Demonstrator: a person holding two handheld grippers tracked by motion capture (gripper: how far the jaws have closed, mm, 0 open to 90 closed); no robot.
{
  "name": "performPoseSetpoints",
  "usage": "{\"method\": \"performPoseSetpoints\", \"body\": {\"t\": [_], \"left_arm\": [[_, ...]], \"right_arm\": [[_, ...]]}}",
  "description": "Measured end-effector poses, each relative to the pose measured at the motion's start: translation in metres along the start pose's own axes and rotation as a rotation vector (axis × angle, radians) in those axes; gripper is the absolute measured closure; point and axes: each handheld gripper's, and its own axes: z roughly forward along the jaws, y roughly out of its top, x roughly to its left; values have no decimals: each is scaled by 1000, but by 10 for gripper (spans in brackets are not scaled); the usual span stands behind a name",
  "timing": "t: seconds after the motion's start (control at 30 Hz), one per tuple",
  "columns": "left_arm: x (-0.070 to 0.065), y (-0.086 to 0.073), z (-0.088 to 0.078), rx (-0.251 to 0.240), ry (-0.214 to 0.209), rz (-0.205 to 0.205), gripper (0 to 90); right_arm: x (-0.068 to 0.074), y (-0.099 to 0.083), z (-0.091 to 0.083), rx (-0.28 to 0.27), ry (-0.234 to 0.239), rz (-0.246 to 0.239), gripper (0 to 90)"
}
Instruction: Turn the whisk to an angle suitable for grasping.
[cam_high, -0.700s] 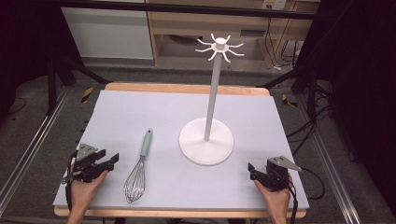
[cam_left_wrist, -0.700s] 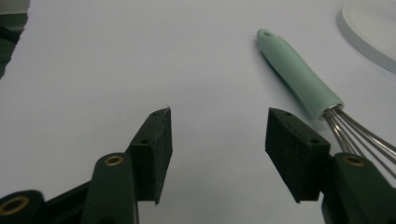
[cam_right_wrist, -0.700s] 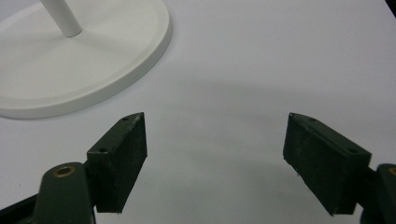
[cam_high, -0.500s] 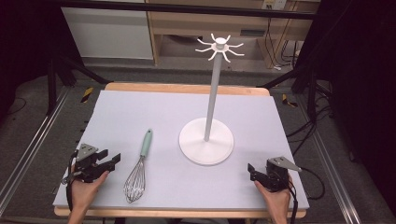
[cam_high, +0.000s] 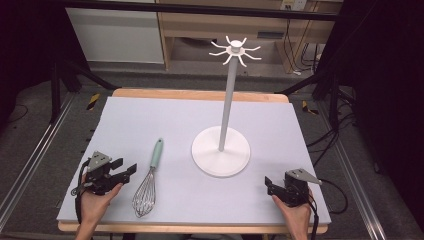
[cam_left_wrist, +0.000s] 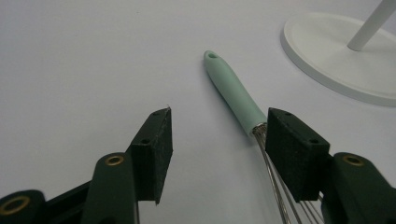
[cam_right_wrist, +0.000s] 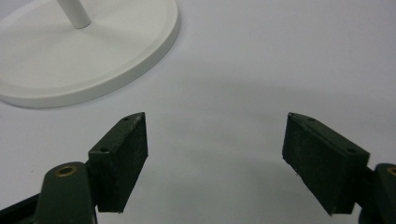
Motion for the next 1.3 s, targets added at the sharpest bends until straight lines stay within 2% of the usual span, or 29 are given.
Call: {"method": "performPoseSetpoints", "body": {"t": [0.17, 0.5, 0.7, 1.07, 1.3], "left_arm": [[-7, 3, 3, 13, -10, 17, 409], [-21, 10, 3, 8, -33, 43, 401], [-30, 22, 8, 17, -41, 69, 400], [-33, 33, 10, 32, -65, 68, 400], [-33, 44, 14, 41, -50, 66, 400]], "right_arm": [[2, 0, 1, 7, 3, -10, 224], [8, 0, 2, 16, 15, -21, 224], [11, 0, 3, 29, 6, -39, 229], [15, 1, 3, 30, 4, -47, 235], [16, 2, 3, 31, 7, -59, 237]]}}
